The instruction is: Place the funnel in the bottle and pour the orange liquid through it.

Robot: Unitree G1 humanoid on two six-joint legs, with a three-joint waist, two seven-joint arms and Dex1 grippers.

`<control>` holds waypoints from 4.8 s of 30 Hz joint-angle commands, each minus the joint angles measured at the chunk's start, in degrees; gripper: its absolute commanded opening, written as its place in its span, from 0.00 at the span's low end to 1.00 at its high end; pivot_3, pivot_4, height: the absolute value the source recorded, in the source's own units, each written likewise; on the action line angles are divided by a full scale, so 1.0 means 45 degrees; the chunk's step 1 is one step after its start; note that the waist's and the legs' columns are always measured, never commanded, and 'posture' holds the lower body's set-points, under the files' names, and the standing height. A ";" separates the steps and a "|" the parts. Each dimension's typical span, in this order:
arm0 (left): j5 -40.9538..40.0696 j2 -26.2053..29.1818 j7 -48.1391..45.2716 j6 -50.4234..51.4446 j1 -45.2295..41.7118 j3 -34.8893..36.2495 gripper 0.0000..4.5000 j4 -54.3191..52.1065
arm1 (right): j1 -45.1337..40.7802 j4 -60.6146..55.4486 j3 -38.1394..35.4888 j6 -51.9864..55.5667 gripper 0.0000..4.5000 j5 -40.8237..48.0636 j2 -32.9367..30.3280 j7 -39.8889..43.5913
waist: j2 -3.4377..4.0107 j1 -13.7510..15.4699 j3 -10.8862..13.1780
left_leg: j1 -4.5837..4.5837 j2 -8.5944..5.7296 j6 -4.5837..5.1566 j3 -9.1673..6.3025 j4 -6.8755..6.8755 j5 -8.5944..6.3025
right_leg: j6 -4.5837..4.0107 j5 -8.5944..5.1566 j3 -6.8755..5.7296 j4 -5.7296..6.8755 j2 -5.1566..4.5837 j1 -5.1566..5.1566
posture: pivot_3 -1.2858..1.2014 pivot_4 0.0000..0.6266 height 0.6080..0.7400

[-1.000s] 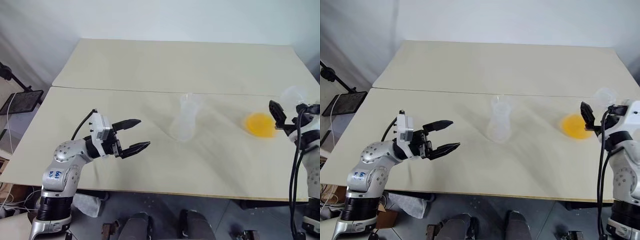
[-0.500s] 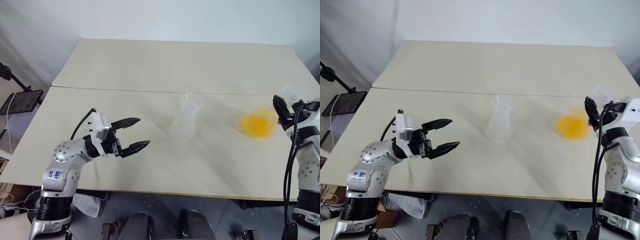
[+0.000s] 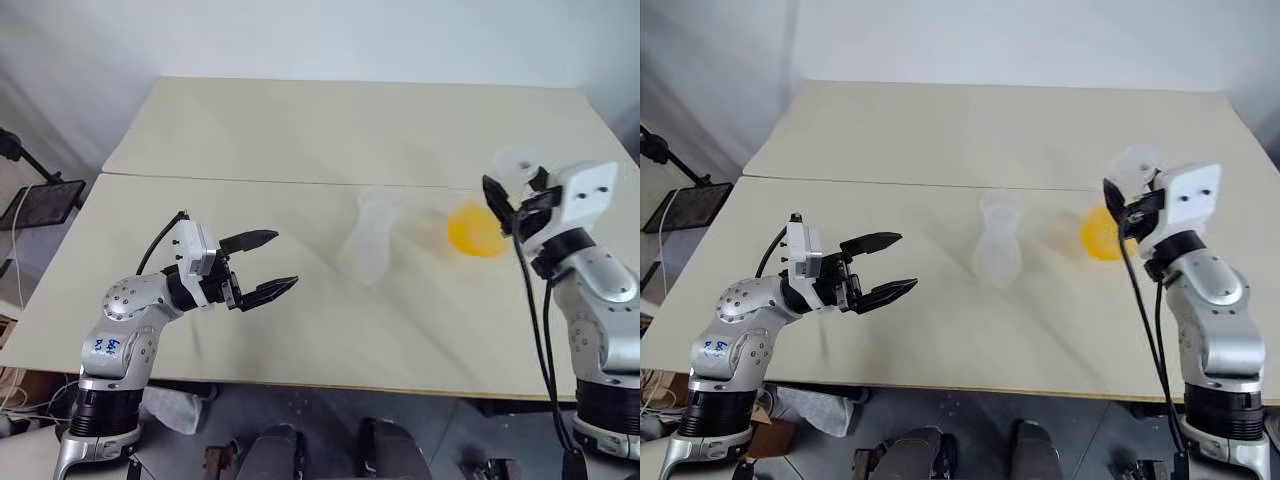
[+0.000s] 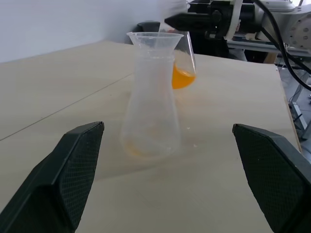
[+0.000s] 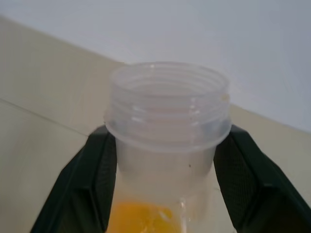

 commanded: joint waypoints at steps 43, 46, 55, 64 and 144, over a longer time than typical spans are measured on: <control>-0.0087 -0.0361 0.0251 -0.0573 -0.0289 -0.0439 1.00 -0.0023 | -0.1638 -0.0426 0.3726 -0.6402 0.54 -1.2080 -0.1911 0.0239 | -0.0004 -0.0028 0.0003 | -0.0012 0.0010 -0.0013 0.0003 -0.0014 0.0007 | 0.0005 0.0001 -0.0050 -0.0067 0.0025 0.0010 | 0.52 0.24 1.00; -0.0097 -0.0375 0.0270 -0.0560 -0.0279 -0.0439 1.00 -0.0045 | -0.1707 -0.0360 0.3720 -0.6634 0.54 -1.2458 -0.1860 0.0193 | -0.0004 -0.0030 0.0003 | -0.0012 0.0010 -0.0013 0.0004 -0.0014 0.0007 | 0.0005 0.0001 -0.0050 -0.0069 0.0025 0.0010 | 0.52 0.24 1.00; -0.0097 -0.0400 0.0315 -0.0556 -0.0270 -0.0460 1.00 -0.0101 | -0.1865 -0.0208 0.3536 -0.6892 0.54 -1.3063 -0.1497 0.0050 | -0.0004 -0.0048 0.0003 | -0.0013 0.0011 -0.0015 0.0004 -0.0015 0.0008 | 0.0005 0.0001 -0.0050 -0.0069 0.0027 0.0010 | 0.52 0.24 1.00; -0.0084 -0.0354 0.0342 -0.0566 -0.0295 -0.0431 1.00 -0.0127 | -0.1856 0.0033 0.3501 -0.7788 0.54 -1.3764 -0.1865 -0.0197 | -0.0005 -0.0059 0.0003 | -0.0013 0.0011 -0.0017 0.0002 -0.0016 0.0009 | 0.0005 0.0001 -0.0050 -0.0070 0.0028 0.0010 | 0.52 0.24 1.00; -0.0016 -0.0757 0.0824 -0.0746 -0.0191 -0.0529 1.00 -0.0315 | -0.2270 0.1113 0.3495 -0.9159 0.54 -1.5660 -0.2002 -0.2154 | -0.0005 -0.0285 0.0003 | -0.0013 0.0022 -0.0023 -0.0003 -0.0023 0.0012 | 0.0005 0.0001 -0.0037 -0.0072 0.0031 0.0012 | 0.52 0.24 1.00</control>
